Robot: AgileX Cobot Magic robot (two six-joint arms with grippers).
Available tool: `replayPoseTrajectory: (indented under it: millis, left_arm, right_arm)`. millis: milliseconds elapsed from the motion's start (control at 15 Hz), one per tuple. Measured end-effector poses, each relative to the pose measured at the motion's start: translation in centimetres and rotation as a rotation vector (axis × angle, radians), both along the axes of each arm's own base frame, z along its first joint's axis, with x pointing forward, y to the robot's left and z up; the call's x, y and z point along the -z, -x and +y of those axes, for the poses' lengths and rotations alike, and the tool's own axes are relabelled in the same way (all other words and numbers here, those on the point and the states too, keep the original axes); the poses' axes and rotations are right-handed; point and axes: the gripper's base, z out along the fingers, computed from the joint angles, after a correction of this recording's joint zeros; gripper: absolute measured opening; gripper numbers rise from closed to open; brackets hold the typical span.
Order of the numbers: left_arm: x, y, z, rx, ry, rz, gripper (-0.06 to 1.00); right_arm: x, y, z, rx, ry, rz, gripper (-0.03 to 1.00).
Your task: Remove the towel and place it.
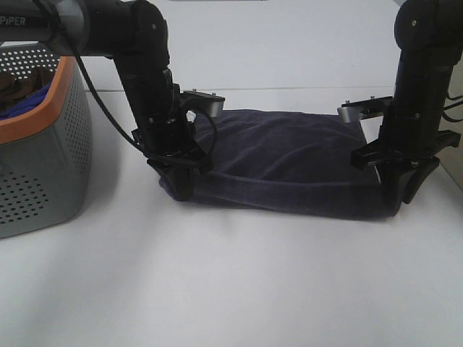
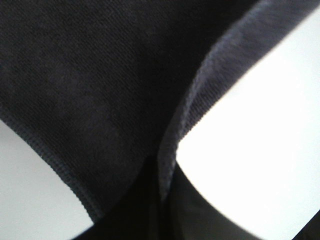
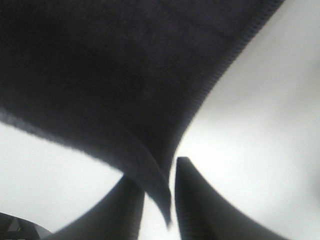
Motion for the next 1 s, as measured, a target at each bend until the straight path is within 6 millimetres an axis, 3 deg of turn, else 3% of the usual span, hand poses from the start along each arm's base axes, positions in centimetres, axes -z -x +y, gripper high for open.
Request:
replayPoseTrajectory:
  millis: [133, 267, 400, 667, 933, 1000]
  left_arm:
    - [0.0, -0.1, 0.3, 0.016, -0.005, -0.006, 0.00]
    - [0.0, -0.1, 0.3, 0.019, -0.005, -0.005, 0.00]
    - [0.0, -0.1, 0.3, 0.019, -0.005, -0.005, 0.00]
    - [0.1, -0.1, 0.3, -0.041, -0.016, 0.011, 0.02]
    - [1.2, 0.7, 0.7, -0.056, -0.041, 0.057, 0.15]
    - [1.4, 0.8, 0.8, -0.057, -0.047, 0.064, 0.22]
  right_arm:
    - [0.0, 0.0, 0.2, 0.040, -0.015, 0.004, 0.38]
    - [0.1, 0.2, 0.3, 0.082, -0.006, 0.013, 0.47]
    - [-0.4, 0.5, 0.3, 0.116, 0.002, 0.006, 0.50]
    - [-5.2, 1.1, 0.1, 0.140, -0.009, -0.125, 0.50]
    - [-7.5, 1.6, -0.1, 0.150, -0.017, -0.187, 0.50]
    - [-8.3, 1.8, -0.1, 0.152, -0.022, -0.210, 0.50]
